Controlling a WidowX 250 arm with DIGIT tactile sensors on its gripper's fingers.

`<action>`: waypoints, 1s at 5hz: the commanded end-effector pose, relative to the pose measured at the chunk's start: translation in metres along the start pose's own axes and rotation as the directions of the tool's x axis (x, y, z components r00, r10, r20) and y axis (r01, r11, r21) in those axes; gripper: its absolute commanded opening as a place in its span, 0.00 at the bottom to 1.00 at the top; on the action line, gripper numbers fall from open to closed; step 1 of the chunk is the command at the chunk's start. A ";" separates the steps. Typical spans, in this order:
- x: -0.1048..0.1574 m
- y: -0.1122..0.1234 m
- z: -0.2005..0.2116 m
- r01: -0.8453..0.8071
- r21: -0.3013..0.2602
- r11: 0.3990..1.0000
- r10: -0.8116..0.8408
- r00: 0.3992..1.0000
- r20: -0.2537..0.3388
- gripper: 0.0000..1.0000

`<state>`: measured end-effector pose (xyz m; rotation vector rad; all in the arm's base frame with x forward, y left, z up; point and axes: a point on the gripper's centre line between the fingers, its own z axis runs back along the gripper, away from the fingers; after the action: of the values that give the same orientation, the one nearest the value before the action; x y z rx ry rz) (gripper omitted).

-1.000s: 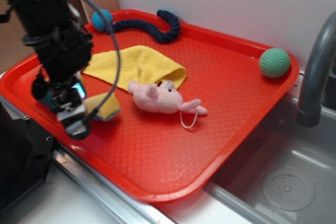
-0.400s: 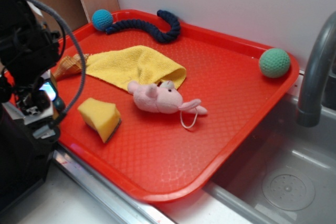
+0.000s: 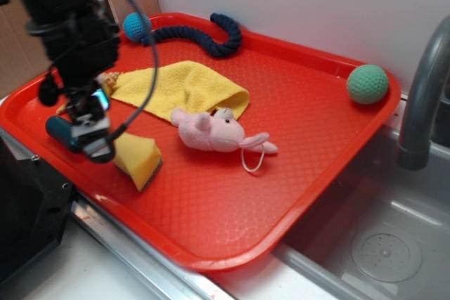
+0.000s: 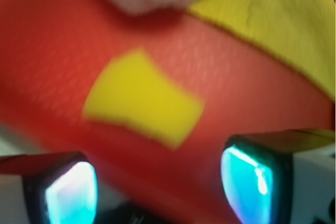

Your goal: Grab the green sponge.

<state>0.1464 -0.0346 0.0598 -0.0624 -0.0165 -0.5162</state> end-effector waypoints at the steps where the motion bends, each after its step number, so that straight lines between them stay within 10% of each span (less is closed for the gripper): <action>1: 0.031 0.019 0.002 0.289 -0.110 0.951 -0.276 0.953 0.124 1.00; 5: 0.024 -0.006 -0.008 0.397 -0.074 0.915 -0.399 0.917 -0.021 1.00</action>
<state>0.1646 -0.0458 0.0513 -0.1248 0.0347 -0.9233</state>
